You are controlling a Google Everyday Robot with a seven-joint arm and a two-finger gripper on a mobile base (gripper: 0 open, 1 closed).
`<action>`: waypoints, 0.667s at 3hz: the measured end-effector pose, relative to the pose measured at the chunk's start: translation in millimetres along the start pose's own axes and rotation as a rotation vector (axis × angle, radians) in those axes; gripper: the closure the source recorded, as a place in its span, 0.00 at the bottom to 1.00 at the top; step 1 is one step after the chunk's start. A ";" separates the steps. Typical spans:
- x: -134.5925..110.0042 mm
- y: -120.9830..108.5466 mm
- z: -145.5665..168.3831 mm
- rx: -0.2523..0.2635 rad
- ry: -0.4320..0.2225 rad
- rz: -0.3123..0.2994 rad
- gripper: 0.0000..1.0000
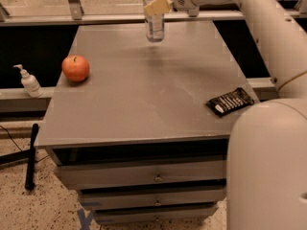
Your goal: Knock blue plastic bottle over
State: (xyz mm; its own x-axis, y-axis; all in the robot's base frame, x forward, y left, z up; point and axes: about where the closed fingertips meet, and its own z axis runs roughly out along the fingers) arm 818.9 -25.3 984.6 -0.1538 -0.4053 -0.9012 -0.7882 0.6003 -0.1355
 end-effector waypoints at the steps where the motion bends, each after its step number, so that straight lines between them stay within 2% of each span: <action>1: -9.6 25.6 -54.9 -0.086 0.002 -0.103 1.00; 2: -0.2 60.7 -87.2 -0.198 0.098 -0.298 1.00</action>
Offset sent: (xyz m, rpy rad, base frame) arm -0.2288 -0.0742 -0.0190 -0.6686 0.1055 0.7712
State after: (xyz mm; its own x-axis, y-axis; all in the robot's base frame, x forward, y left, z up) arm 719.2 -49.0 1012.5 0.0512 -0.6120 -0.7892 -0.9054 0.3051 -0.2953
